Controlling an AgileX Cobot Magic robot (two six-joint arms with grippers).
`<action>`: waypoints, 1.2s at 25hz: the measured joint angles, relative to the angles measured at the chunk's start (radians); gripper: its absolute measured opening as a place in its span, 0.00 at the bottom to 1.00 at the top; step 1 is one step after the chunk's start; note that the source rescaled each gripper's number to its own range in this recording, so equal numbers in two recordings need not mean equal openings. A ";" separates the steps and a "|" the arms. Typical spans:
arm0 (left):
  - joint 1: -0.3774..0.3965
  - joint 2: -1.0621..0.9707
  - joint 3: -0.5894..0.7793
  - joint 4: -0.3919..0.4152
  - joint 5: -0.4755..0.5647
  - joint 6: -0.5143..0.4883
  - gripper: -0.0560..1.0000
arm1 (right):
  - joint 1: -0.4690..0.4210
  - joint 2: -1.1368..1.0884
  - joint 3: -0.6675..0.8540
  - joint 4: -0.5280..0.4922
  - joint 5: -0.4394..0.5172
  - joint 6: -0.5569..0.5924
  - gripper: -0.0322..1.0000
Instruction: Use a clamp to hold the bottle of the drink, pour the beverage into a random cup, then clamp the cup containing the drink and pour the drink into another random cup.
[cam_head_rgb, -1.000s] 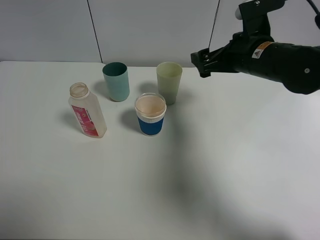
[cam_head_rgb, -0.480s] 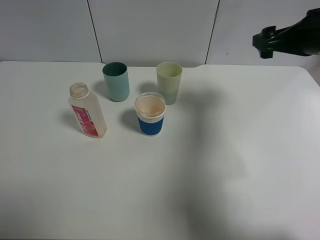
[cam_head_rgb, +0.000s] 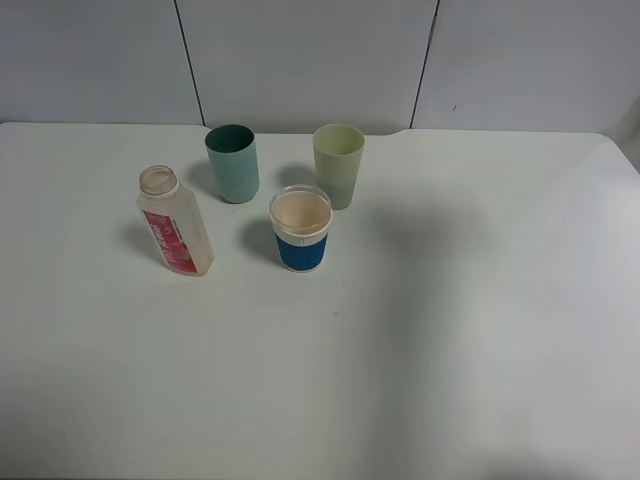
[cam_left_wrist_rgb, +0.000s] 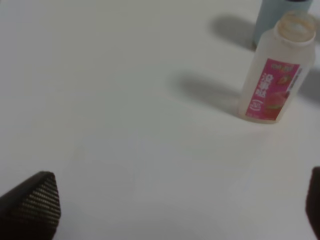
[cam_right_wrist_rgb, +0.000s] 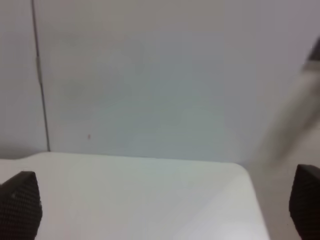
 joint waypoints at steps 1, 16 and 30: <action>0.000 0.000 0.000 0.000 0.000 0.000 1.00 | -0.016 -0.037 0.000 -0.014 0.048 0.004 0.99; 0.000 0.000 0.000 0.000 0.000 0.000 1.00 | -0.081 -0.435 -0.001 -0.168 0.577 0.127 0.99; 0.000 0.000 0.000 0.000 0.000 0.000 1.00 | -0.076 -0.716 -0.001 -0.142 0.890 0.146 0.99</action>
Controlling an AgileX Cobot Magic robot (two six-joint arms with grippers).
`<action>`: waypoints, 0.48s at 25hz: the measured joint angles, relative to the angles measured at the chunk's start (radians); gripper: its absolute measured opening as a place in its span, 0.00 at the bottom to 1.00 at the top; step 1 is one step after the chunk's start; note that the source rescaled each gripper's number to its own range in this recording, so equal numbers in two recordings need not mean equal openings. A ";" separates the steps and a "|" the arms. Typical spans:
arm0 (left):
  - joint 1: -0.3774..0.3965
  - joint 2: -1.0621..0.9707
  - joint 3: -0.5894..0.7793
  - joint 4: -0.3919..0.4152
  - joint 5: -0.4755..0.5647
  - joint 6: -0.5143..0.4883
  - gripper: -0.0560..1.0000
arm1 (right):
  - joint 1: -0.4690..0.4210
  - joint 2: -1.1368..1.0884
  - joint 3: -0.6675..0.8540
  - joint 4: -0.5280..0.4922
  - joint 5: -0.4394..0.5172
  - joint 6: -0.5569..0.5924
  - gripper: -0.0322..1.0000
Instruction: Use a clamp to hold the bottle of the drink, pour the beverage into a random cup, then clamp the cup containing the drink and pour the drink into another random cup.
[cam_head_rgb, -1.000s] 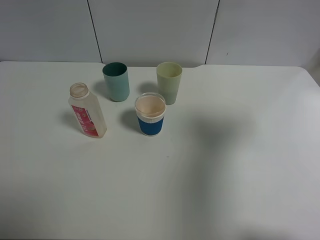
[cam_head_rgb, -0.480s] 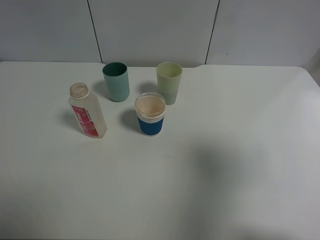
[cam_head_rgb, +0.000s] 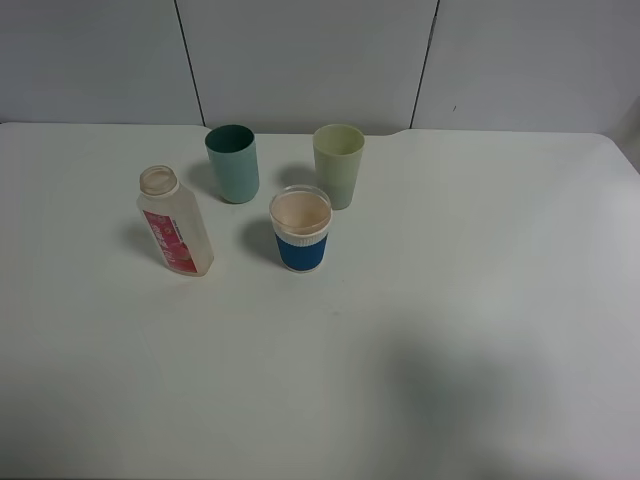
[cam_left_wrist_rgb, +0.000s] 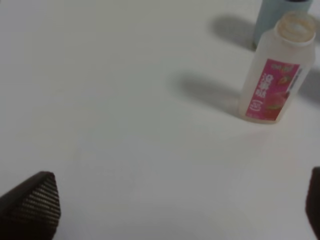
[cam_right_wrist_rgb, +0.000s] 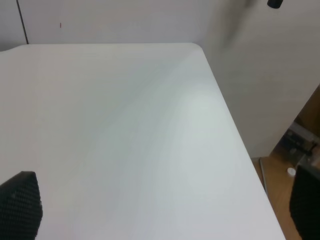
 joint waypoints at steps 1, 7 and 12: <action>0.000 0.000 0.000 0.000 0.000 0.000 1.00 | 0.004 -0.013 0.000 0.002 0.016 0.000 0.99; 0.000 0.000 0.000 0.000 0.000 0.000 1.00 | 0.008 -0.084 0.012 0.019 0.041 -0.004 0.99; 0.000 0.000 0.000 0.000 0.000 0.000 1.00 | 0.008 -0.159 0.070 0.067 0.064 -0.033 1.00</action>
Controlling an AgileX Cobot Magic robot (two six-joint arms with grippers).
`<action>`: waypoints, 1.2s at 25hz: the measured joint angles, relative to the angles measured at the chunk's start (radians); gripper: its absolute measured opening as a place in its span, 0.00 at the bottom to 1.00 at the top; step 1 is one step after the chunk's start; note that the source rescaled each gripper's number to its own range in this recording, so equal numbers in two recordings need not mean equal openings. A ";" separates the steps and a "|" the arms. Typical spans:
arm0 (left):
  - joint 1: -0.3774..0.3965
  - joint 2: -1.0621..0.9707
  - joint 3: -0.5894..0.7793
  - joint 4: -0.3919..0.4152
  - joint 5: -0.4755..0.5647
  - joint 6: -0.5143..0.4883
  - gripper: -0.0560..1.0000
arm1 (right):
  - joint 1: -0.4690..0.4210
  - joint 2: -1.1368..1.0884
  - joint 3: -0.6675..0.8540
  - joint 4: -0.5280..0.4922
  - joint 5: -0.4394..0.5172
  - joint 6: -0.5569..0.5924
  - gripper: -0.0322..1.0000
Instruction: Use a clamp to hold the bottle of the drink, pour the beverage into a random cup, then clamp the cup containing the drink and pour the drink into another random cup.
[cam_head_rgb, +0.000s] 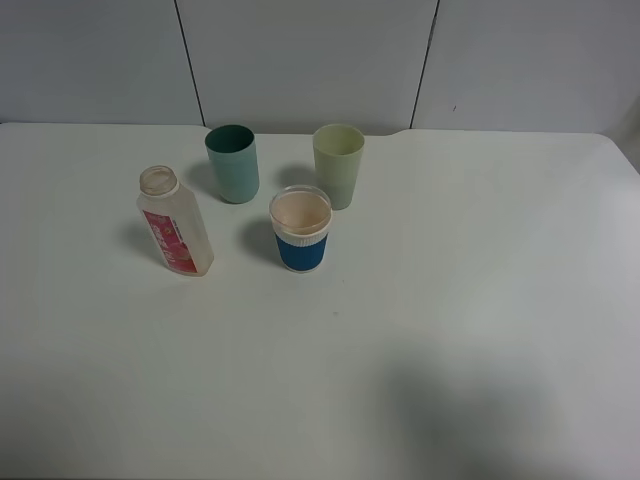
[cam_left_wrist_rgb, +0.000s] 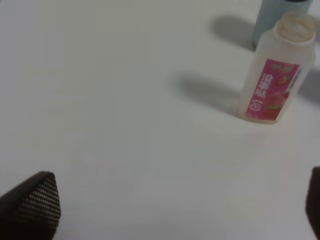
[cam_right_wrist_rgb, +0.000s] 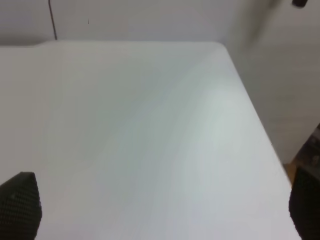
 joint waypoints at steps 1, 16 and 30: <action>0.000 0.000 0.000 0.000 0.000 0.000 1.00 | 0.000 -0.001 0.011 0.002 0.009 -0.003 1.00; 0.000 0.000 0.000 0.000 0.000 0.000 1.00 | 0.050 -0.001 0.155 -0.002 -0.018 -0.019 1.00; 0.000 0.000 0.000 0.000 0.001 0.000 1.00 | 0.050 -0.001 0.159 -0.048 -0.029 0.052 1.00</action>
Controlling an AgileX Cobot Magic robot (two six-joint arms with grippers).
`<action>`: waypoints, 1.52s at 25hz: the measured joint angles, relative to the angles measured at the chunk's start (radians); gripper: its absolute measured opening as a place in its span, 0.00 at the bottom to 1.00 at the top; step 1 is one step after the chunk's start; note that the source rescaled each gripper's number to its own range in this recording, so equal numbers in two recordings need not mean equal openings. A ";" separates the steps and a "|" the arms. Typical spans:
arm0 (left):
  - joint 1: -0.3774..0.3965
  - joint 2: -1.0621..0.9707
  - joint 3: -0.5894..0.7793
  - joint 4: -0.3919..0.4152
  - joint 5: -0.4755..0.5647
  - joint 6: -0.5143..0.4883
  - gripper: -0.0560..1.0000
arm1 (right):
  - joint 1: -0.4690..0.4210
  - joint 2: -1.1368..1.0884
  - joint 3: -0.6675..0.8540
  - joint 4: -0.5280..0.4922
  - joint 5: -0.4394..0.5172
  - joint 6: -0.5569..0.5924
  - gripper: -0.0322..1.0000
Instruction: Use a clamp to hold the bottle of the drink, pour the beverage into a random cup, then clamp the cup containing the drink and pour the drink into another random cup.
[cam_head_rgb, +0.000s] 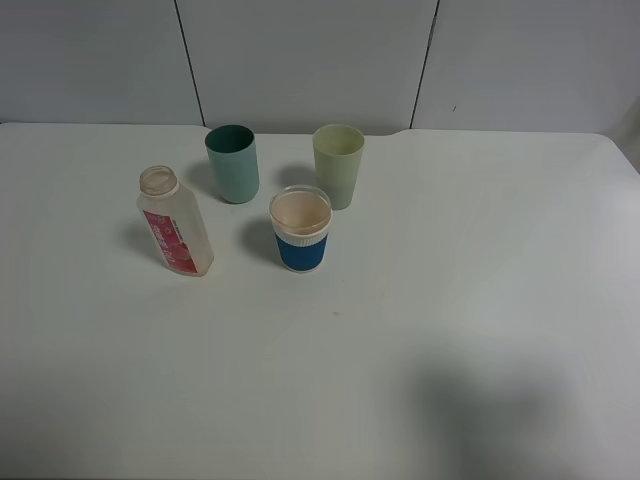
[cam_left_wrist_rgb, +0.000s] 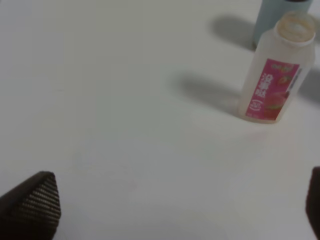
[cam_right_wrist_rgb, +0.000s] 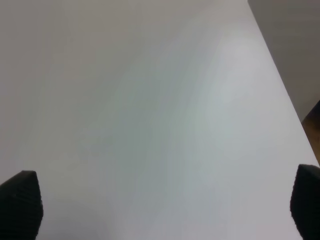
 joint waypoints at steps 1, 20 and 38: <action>0.000 0.000 0.000 0.000 0.000 0.000 1.00 | 0.000 0.000 0.000 0.000 0.000 0.000 1.00; 0.000 0.000 0.000 0.000 0.000 0.000 1.00 | 0.000 0.000 0.000 0.000 0.000 0.000 1.00; 0.000 0.000 0.000 0.000 0.000 0.000 1.00 | 0.000 0.000 0.000 0.000 0.000 0.000 1.00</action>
